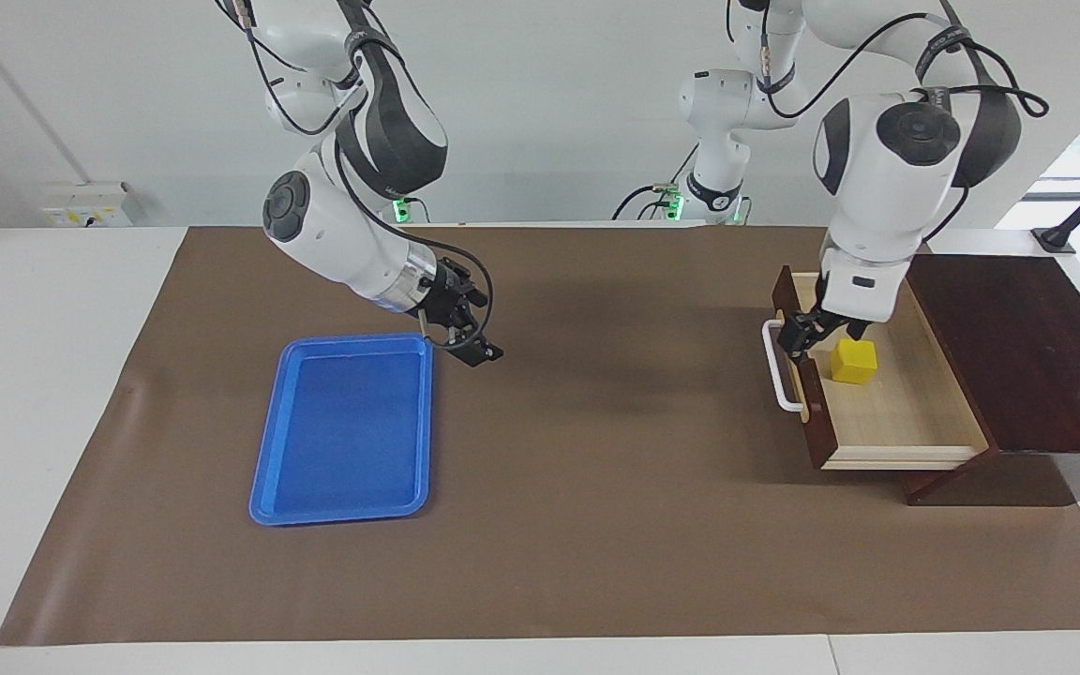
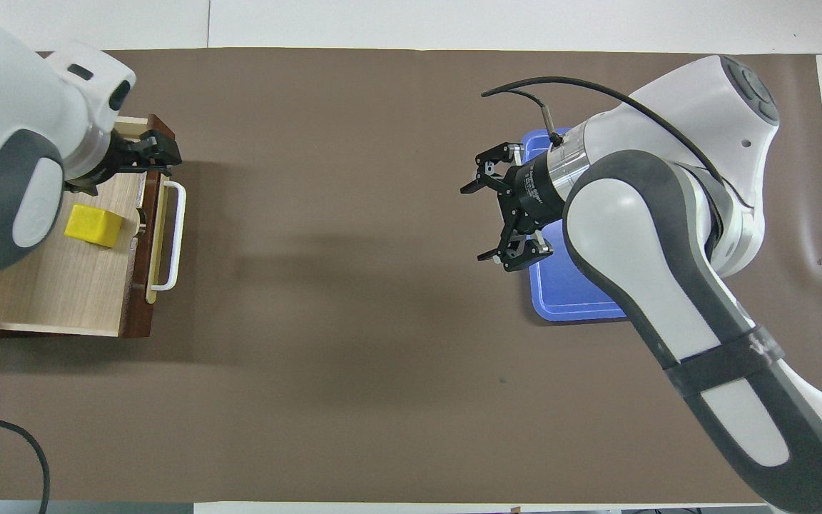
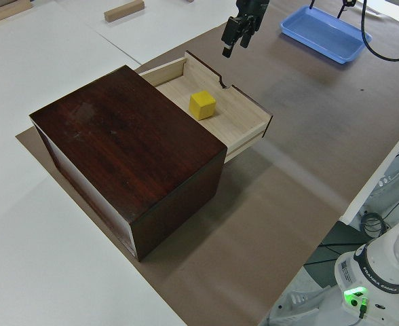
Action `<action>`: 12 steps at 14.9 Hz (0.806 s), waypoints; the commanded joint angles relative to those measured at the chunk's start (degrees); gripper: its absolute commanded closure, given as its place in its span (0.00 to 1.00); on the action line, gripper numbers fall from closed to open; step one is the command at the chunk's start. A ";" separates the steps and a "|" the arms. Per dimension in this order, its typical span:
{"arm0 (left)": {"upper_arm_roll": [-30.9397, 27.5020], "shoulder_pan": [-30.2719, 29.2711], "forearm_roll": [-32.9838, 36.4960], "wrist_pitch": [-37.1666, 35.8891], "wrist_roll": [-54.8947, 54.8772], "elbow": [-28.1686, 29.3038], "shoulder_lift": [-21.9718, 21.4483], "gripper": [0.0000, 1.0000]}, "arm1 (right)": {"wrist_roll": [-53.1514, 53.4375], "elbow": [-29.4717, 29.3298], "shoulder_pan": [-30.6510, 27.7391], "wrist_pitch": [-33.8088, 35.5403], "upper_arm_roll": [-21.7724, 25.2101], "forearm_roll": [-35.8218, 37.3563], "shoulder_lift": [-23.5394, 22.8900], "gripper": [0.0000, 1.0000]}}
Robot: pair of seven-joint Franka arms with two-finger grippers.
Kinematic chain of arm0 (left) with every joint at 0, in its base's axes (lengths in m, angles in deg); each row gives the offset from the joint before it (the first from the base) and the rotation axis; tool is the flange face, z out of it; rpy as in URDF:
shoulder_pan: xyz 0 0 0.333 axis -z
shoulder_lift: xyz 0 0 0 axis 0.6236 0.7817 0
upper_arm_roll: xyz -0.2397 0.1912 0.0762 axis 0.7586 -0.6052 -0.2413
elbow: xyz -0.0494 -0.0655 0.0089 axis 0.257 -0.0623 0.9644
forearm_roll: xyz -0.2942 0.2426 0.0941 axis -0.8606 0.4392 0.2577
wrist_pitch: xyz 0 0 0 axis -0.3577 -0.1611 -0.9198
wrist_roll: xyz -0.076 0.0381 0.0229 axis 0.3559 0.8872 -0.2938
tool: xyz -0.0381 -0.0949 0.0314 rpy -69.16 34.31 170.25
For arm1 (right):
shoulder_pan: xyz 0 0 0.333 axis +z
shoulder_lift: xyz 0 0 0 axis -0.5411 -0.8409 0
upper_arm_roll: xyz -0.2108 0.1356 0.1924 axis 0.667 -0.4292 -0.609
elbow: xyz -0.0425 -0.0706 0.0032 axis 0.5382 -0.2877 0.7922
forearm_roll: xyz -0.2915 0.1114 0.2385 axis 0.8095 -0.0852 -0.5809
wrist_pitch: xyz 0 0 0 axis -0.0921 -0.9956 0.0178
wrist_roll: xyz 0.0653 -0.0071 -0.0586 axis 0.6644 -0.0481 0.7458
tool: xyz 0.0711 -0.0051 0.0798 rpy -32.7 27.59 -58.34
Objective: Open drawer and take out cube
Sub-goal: 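Move the left gripper over the yellow cube inside the open drawer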
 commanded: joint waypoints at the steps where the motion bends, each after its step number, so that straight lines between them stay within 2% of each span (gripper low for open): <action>1: 0.27 -4.37 -2.67 -0.70 10.29 0.98 -1.20 0.00 | 0.15 1.39 -1.84 1.65 -0.37 -0.34 1.46 0.00; 3: 0.35 -6.75 -2.67 3.76 21.97 5.01 -2.69 0.00 | 0.06 1.30 -2.54 2.44 -0.28 -0.34 1.46 0.00; 5: 0.26 -7.63 -2.67 10.35 32.87 11.41 -5.14 0.00 | -0.81 1.21 -2.46 2.19 -0.20 -0.34 1.46 0.00; 6: 0.26 -7.90 -2.67 12.12 35.36 13.45 -5.59 0.00 | -0.47 1.04 -2.46 2.09 -0.20 -0.43 1.46 0.00; 12: 0.26 -11.07 -2.49 14.42 36.18 20.67 -7.62 0.00 | 4.62 1.12 -3.07 1.13 0.16 -1.05 1.37 0.00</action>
